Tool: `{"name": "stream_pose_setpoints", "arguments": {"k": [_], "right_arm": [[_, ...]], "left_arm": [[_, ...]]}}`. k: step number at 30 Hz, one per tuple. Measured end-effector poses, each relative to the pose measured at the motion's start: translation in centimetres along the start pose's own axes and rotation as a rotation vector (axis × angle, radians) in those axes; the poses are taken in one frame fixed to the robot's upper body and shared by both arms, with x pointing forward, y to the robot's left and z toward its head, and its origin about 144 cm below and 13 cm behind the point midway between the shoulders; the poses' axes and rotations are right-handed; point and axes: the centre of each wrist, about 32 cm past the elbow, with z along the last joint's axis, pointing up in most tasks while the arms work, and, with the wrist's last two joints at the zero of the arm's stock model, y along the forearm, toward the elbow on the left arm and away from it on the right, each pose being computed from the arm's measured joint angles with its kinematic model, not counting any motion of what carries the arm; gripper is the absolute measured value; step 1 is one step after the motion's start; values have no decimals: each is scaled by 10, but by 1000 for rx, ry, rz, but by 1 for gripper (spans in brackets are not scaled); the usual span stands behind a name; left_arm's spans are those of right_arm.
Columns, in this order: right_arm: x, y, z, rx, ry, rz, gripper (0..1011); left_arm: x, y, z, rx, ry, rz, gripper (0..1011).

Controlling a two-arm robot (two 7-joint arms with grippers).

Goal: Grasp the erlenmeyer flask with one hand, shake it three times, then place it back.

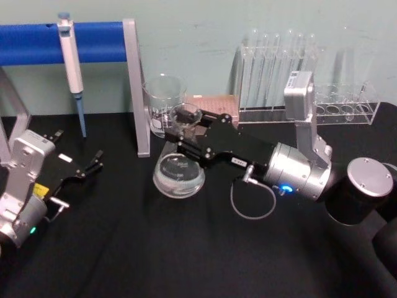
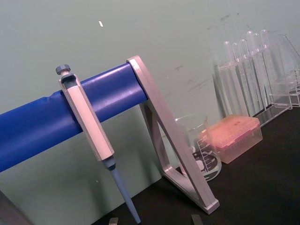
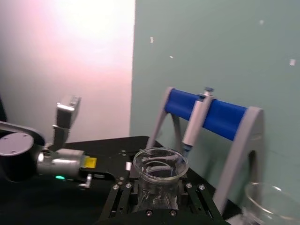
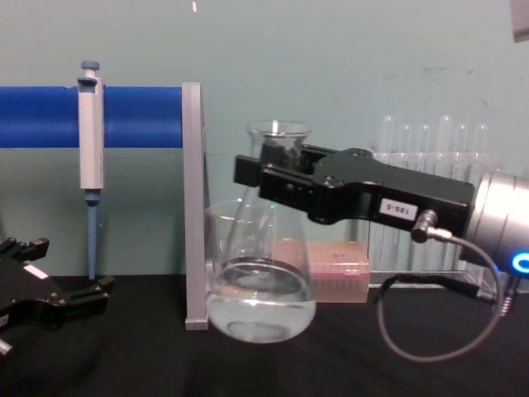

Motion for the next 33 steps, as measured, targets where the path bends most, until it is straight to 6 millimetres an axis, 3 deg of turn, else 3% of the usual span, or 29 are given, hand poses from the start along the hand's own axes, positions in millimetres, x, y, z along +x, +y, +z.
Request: {"name": "stream_pose_setpoints", "arguments": {"k": [15,23,33], "right_arm": [[-9,4,-2,12,-8,26,459],[-8,-13,1,23,-44,-81,459],[-2,-55,10,18,-82,-272,458]], "left_arm": [[0,0,0,0,0,0,1001],[0,0,0,0,0,0,1001],[0,0,0,0,0,0,1001]]}}
